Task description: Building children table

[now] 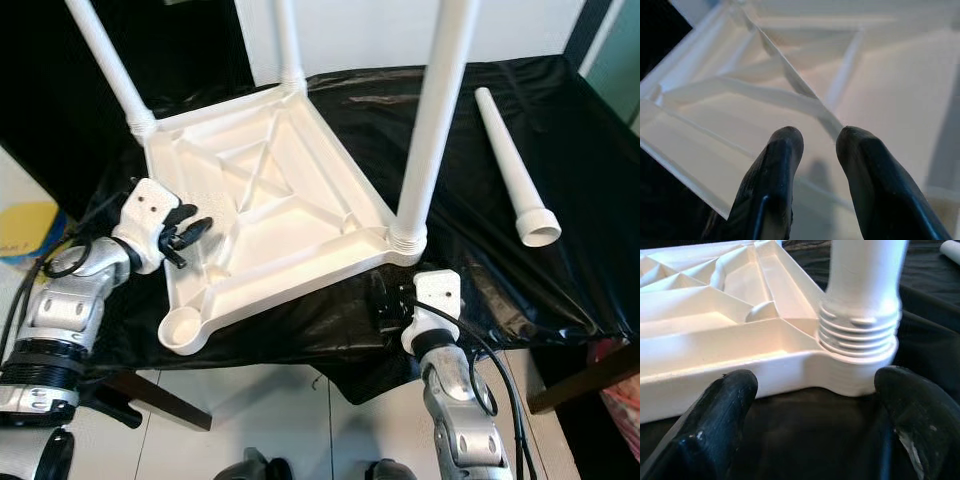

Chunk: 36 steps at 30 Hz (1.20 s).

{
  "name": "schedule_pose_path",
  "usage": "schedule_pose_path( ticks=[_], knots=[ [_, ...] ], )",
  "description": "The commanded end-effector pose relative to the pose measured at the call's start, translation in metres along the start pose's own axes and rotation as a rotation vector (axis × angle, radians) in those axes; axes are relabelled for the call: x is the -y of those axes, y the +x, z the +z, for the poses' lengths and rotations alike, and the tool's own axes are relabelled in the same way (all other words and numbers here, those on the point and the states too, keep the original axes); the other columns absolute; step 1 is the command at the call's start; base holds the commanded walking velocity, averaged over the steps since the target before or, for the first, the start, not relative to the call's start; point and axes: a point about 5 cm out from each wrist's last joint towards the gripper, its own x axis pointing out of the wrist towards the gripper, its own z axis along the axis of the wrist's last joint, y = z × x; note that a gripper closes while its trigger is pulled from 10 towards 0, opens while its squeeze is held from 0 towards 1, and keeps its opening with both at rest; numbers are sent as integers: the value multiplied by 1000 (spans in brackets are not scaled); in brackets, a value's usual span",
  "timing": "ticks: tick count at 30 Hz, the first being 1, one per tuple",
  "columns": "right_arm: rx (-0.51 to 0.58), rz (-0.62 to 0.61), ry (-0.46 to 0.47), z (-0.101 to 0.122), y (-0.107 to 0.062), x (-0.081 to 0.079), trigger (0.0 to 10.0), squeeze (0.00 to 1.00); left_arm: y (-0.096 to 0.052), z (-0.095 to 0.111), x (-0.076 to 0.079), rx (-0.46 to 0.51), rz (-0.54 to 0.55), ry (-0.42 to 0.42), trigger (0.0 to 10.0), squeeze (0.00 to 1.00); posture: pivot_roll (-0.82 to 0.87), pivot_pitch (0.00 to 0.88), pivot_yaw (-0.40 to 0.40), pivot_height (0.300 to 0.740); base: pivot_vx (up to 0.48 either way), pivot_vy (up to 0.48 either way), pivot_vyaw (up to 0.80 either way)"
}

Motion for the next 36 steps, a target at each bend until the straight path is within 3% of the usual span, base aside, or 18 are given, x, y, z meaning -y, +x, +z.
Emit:
schedule_pose_path(
  ticks=[1, 8, 12, 16, 17, 24, 26, 30, 36],
  knots=[
    [-35, -8, -3, -7, 1, 0, 10000, 0, -5, -7, -3, -39, 33, 41, 10000, 0, -41, 81, 63, 740, 0, 0, 0],
    [-50, -13, -20, -8, 8, -1, 10000, 0, -12, -17, -4, -91, 25, 79, 10000, 0, -34, 85, 68, 740, 0, 0, 0],
    [-71, -21, -20, -11, 20, -4, 10000, 0, -15, -30, 14, -154, -85, 183, 10000, 0, -24, 87, 71, 740, 0, 0, 0],
    [-78, -19, -16, -11, 23, -5, 10000, 0, -15, -32, 21, -162, -128, 204, 10000, 0, -27, 86, 73, 740, 0, 0, 0],
    [-83, -4, -19, -10, 26, -6, 10000, 0, -16, -32, 31, -156, -189, 203, 10000, 0, -26, 87, 74, 740, 0, 0, 0],
    [-87, 33, -23, -8, 36, -8, 10000, 0, -18, -29, 57, -129, -337, 168, 10000, 0, -24, 91, 71, 740, 0, 0, 0],
    [-81, 61, -27, -6, 44, -10, 10000, 0, -17, -22, 75, -88, -416, 122, 10000, 0, -18, 91, 66, 740, 0, 0, 0],
    [-79, 69, -28, -5, 47, -11, 10000, 0, -17, -19, 81, -69, -438, 107, 10000, 0, -18, 91, 66, 740, 0, 0, 0],
    [-69, 111, -35, -2, 58, -14, 10000, 0, -5, 7, 118, 64, -503, 40, 10000, 0, -13, 87, 59, 740, 0, 0, 0]
  ],
)
